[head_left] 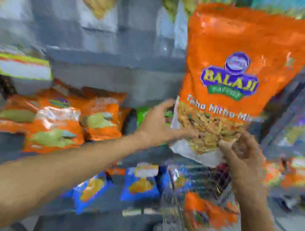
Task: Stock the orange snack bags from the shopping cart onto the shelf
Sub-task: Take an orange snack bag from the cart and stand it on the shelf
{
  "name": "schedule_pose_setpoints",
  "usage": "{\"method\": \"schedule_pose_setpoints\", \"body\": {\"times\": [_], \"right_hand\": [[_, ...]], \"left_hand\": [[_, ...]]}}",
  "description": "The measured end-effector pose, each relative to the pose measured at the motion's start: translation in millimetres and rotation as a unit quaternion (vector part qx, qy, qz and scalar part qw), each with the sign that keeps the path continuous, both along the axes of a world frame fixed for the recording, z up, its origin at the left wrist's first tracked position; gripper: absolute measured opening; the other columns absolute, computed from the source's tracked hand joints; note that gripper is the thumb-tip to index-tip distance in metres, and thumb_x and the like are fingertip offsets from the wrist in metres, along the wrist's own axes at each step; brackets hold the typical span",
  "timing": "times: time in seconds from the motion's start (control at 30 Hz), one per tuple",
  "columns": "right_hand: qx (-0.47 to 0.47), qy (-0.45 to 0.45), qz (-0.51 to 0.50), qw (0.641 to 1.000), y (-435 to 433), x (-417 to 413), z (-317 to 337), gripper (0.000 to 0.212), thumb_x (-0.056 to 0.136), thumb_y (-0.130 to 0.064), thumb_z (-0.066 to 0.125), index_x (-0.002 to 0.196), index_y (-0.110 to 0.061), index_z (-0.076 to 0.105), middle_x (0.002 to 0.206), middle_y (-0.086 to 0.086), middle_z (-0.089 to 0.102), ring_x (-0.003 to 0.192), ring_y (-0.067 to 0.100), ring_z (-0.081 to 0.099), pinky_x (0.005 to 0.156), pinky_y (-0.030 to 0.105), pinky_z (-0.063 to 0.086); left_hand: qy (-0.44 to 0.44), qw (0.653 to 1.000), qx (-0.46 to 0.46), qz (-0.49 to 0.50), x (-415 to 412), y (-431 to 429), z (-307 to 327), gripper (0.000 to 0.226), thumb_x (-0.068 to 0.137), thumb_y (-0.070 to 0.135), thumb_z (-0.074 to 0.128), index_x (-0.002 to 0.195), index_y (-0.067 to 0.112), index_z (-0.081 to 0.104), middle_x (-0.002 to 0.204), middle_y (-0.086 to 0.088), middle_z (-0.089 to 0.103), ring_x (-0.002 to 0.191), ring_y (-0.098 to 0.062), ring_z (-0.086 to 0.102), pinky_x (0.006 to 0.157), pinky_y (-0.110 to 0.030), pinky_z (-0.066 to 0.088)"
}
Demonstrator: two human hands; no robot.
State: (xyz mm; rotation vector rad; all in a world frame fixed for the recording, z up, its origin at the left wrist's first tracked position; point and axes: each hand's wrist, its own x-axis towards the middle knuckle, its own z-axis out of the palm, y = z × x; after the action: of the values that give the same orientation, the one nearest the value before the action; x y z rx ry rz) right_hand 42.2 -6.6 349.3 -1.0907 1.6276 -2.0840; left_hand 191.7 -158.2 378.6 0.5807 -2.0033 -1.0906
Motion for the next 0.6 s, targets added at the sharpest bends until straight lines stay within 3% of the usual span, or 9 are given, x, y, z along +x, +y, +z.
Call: {"method": "schedule_pose_setpoints", "body": {"times": [0.07,0.13,0.23,0.3,0.37,0.43,0.47,0.57,0.6], "right_hand": [[-0.057,0.019,0.021,0.998,-36,13,46,0.04,0.077,0.013,0.066,0.11,-0.006,0.054,0.08,-0.017,0.073,0.075,-0.01,0.064,0.072,0.009,0.051],[-0.096,0.052,0.048,0.993,-70,27,86,0.038,0.078,0.008,0.068,0.11,-0.005,0.055,0.089,-0.011,0.07,0.079,-0.006,0.064,0.077,0.012,0.052],[-0.132,0.08,0.094,0.983,-124,51,137,0.026,0.08,0.001,0.071,0.101,-0.006,0.059,0.086,-0.006,0.068,0.078,-0.003,0.061,0.076,0.011,0.051],[-0.136,0.114,0.118,0.977,-165,63,163,0.017,0.082,-0.002,0.07,0.091,-0.013,0.06,0.082,-0.014,0.071,0.077,-0.009,0.062,0.074,0.009,0.051],[-0.118,0.145,0.139,0.972,-206,68,178,0.013,0.084,-0.006,0.068,0.096,-0.008,0.061,0.093,-0.004,0.076,0.086,-0.001,0.064,0.082,0.022,0.056],[-0.08,0.147,0.169,0.971,-243,71,185,0.023,0.087,-0.006,0.066,0.107,0.002,0.056,0.11,0.025,0.069,0.097,0.017,0.061,0.094,0.045,0.051],[-0.063,0.148,0.183,0.97,-259,71,185,0.021,0.088,-0.005,0.063,0.107,-0.001,0.054,0.109,0.024,0.068,0.097,0.019,0.06,0.093,0.045,0.051],[-0.009,0.177,0.195,0.965,-303,62,183,0.012,0.093,-0.005,0.058,0.09,-0.016,0.052,0.066,-0.022,0.068,0.067,-0.01,0.058,0.063,0.01,0.048],[-0.002,0.187,0.192,0.963,-312,59,182,0.015,0.093,-0.006,0.056,0.087,-0.019,0.051,0.056,-0.027,0.063,0.058,-0.014,0.056,0.054,0.004,0.043]], "left_hand": [[0.057,0.997,-0.029,0.043,26,-19,44,0.047,0.052,0.029,0.089,0.088,0.032,0.06,0.075,0.028,0.066,0.067,0.021,0.057,0.062,-0.002,0.045],[0.108,0.989,-0.052,0.083,53,-37,84,0.049,0.051,0.032,0.089,0.092,0.033,0.061,0.08,0.028,0.069,0.07,0.017,0.06,0.063,-0.006,0.05],[0.154,0.975,-0.071,0.144,82,-70,129,0.064,0.05,0.041,0.086,0.105,0.016,0.066,0.103,0.0,0.074,0.094,-0.015,0.07,0.08,-0.031,0.06],[0.176,0.966,-0.078,0.171,96,-98,150,0.063,0.051,0.041,0.085,0.104,0.012,0.067,0.105,-0.012,0.073,0.099,-0.028,0.069,0.086,-0.046,0.058],[0.168,0.963,-0.073,0.199,104,-128,162,0.059,0.056,0.036,0.086,0.105,0.01,0.066,0.107,-0.012,0.072,0.104,-0.028,0.066,0.089,-0.05,0.056],[0.154,0.963,-0.054,0.216,106,-158,164,0.056,0.065,0.024,0.086,0.112,0.005,0.063,0.115,-0.014,0.069,0.112,-0.029,0.063,0.094,-0.051,0.053],[0.147,0.963,-0.045,0.221,105,-171,164,0.057,0.067,0.019,0.085,0.116,0.003,0.061,0.119,-0.015,0.067,0.114,-0.029,0.061,0.097,-0.05,0.051],[0.131,0.962,-0.024,0.239,99,-200,162,0.059,0.072,0.019,0.082,0.123,0.005,0.055,0.127,-0.014,0.061,0.12,-0.028,0.055,0.103,-0.05,0.046],[0.123,0.962,-0.021,0.241,97,-206,161,0.061,0.074,0.021,0.08,0.126,0.006,0.052,0.13,-0.014,0.059,0.121,-0.028,0.054,0.104,-0.049,0.045]]}}
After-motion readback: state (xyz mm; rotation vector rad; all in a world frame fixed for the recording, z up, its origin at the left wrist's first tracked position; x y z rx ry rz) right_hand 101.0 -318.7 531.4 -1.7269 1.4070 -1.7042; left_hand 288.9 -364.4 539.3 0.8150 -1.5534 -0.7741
